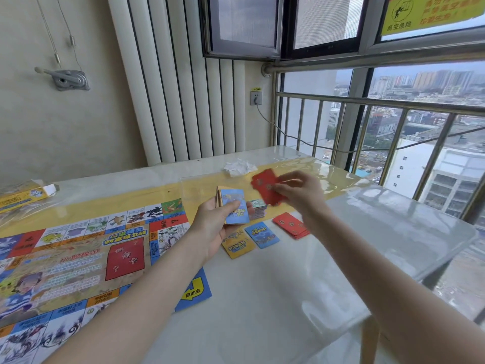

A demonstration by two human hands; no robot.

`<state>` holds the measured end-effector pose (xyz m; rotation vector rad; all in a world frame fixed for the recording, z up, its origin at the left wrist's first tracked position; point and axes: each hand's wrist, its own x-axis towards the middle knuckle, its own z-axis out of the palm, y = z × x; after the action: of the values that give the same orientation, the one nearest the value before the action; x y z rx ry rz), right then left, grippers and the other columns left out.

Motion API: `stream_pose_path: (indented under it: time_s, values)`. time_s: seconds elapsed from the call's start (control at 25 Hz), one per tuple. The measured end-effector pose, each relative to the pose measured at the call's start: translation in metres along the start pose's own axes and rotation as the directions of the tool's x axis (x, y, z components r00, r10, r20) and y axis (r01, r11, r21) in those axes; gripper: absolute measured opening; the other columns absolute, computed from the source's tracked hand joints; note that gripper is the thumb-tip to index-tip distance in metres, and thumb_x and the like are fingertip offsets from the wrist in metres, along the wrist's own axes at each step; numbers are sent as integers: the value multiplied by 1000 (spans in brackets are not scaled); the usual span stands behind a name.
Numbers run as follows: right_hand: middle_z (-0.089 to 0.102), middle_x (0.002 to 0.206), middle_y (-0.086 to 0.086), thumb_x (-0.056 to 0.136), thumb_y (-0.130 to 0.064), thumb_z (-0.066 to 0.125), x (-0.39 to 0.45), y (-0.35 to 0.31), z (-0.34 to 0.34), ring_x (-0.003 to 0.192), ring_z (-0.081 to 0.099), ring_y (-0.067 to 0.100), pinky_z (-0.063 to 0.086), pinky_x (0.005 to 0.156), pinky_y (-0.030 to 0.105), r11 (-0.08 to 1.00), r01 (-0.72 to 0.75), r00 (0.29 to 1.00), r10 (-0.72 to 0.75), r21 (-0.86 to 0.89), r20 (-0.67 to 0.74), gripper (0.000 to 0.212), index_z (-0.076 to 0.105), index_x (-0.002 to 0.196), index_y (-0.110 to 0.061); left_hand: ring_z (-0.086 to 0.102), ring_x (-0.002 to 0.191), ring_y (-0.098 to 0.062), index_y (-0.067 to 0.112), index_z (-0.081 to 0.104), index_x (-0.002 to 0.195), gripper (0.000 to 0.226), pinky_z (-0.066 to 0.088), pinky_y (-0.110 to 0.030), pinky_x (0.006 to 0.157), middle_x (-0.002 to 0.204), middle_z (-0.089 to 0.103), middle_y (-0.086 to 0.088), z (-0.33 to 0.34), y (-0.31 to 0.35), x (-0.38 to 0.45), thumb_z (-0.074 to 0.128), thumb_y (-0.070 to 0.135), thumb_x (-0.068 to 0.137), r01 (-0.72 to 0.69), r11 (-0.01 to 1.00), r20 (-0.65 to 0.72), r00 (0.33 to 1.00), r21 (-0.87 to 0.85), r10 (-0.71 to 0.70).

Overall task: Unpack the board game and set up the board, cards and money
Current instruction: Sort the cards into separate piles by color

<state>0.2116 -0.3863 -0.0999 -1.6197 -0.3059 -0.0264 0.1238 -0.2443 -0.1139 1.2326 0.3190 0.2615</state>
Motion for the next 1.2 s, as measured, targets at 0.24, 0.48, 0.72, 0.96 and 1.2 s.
stream_pose_path:
  time_s: [0.24,0.48,0.72,0.96,1.2]
  values:
    - [66,98,22,75,3,68,12,43,-36,78,60,27,51,65,33,894,-168,986,144,-415,-88,15,67,90,0,70,63,-13,12,58,92,12,56,-29,65,69,72,-3,1,-4,1,51,2,92,20,1000,15,1000,-1,-20]
    - [55,108,9,81,-15,65,7,47,-29,108,46,28,39,86,34,485,10,1000,-26,-874,-3,14,67,94,-13,69,65,-13,14,59,91,12,53,-28,67,68,72,-2,0,-9,2,52,3,91,45,999,5,999,22,-45]
    - [61,68,6,83,-23,66,-16,6,14,57,54,12,44,51,18,959,81,900,46,-270,434,32,64,92,8,67,53,-11,10,61,94,6,56,-21,51,82,67,-8,1,-13,-2,57,13,90,115,992,1,993,-53,-115]
    - [51,57,0,79,-16,71,-15,5,24,51,44,11,35,48,22,972,44,949,32,-232,314,15,67,76,-2,70,78,-28,3,58,106,19,59,-30,56,94,69,-17,-15,3,-9,44,12,97,182,969,177,972,-169,-152]
    - [57,69,10,84,-5,64,-11,1,2,50,41,11,38,45,19,981,-192,949,188,-9,252,12,63,92,3,72,73,-24,-3,53,117,26,57,-29,60,89,71,-18,-23,4,-7,44,6,95,121,989,96,989,-81,-113]
